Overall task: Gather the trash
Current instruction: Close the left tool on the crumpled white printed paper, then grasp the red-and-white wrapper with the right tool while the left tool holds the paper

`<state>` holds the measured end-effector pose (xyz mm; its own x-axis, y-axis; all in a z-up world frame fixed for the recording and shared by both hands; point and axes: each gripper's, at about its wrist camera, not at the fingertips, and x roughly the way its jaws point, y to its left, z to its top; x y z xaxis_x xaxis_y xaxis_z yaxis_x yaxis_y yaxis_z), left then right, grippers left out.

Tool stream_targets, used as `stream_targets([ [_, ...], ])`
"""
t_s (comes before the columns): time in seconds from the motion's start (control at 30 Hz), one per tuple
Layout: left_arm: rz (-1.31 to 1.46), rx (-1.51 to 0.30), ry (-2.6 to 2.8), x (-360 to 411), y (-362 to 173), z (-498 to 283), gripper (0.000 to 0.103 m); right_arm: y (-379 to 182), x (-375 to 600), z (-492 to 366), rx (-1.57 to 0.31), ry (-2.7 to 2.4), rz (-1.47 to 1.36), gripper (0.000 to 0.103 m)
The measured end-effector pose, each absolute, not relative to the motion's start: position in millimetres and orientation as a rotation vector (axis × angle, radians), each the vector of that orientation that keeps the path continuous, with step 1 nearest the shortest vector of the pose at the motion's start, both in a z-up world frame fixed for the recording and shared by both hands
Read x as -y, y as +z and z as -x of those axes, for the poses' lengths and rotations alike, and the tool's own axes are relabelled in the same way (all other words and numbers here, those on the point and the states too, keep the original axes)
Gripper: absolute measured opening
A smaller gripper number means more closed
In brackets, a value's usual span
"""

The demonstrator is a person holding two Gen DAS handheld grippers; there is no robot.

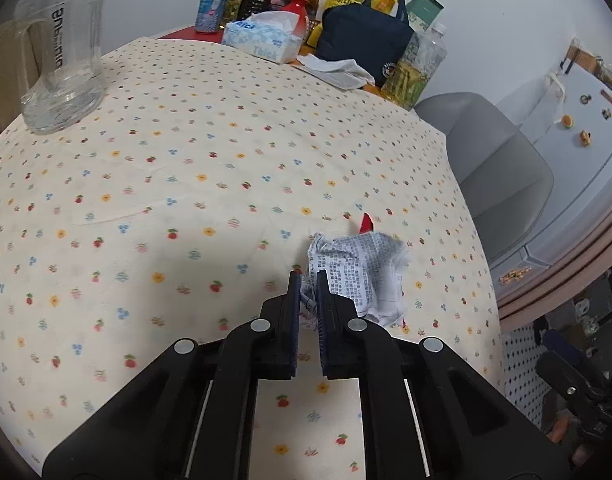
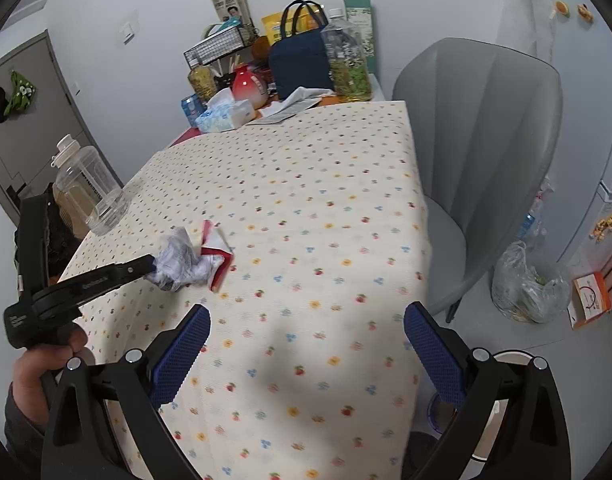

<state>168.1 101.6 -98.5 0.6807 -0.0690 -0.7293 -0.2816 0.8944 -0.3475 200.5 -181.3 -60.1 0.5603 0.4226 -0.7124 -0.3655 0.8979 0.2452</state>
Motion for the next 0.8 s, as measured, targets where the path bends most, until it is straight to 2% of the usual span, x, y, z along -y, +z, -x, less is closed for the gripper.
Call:
stream_targets([
  [0.63, 0.49, -0.719, 0.163, -146, -64, -125, 0.007, -70, 97, -218, -0.882, 0.596, 0.013, 0.094],
  [0.73, 0.497, -0.705, 0.184, -155, -60, -118, 0.007, -79, 80, -224, -0.906, 0.61, 0.051, 0.084],
  [0.8, 0.495, -0.703, 0.203, -159, -60, -115, 0.007, -89, 68, -227, -0.931, 0.618, 0.082, 0.072],
])
